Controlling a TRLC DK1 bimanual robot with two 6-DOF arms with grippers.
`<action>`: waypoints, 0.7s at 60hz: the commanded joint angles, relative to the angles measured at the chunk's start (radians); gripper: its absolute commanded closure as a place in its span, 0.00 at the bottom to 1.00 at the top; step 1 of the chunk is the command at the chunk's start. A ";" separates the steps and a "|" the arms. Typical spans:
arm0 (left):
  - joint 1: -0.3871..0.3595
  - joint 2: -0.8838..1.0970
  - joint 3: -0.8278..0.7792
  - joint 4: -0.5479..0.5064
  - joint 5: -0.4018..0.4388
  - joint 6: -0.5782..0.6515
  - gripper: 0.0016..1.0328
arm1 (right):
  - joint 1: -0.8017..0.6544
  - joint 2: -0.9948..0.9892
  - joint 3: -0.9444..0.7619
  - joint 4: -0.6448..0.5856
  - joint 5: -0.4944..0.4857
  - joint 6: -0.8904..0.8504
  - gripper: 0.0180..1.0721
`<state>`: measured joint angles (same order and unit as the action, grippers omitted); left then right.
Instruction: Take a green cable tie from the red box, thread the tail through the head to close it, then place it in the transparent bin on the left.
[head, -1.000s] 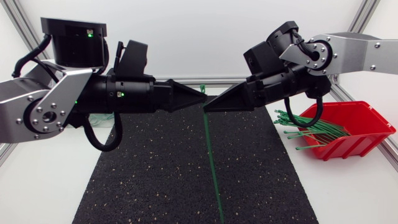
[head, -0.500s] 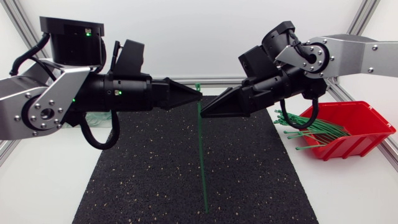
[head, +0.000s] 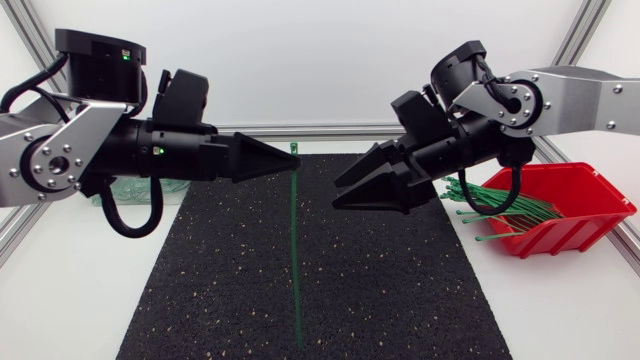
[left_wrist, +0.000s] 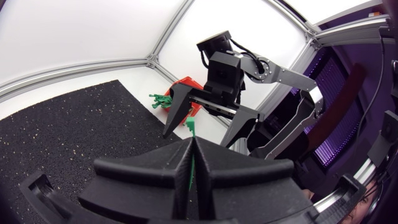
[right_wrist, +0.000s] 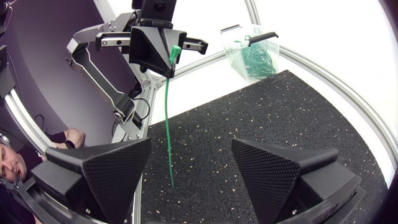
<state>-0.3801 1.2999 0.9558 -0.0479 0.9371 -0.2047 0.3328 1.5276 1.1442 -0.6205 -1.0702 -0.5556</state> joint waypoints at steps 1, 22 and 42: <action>0.024 0.025 0.035 -0.007 0.052 0.024 0.96 | 0.000 -0.032 -0.035 -0.015 0.007 -0.061 0.03; 0.110 0.108 0.046 -0.010 0.213 0.048 0.96 | 0.140 -0.116 -0.107 -0.007 0.581 -0.175 0.03; 0.118 0.116 0.038 -0.010 0.229 0.057 0.96 | 0.157 -0.116 -0.054 -0.071 0.655 -0.299 0.03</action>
<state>-0.2745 1.4017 0.9771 -0.0555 1.1446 -0.1703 0.4957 1.4147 1.0653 -0.6617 -0.4351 -0.7952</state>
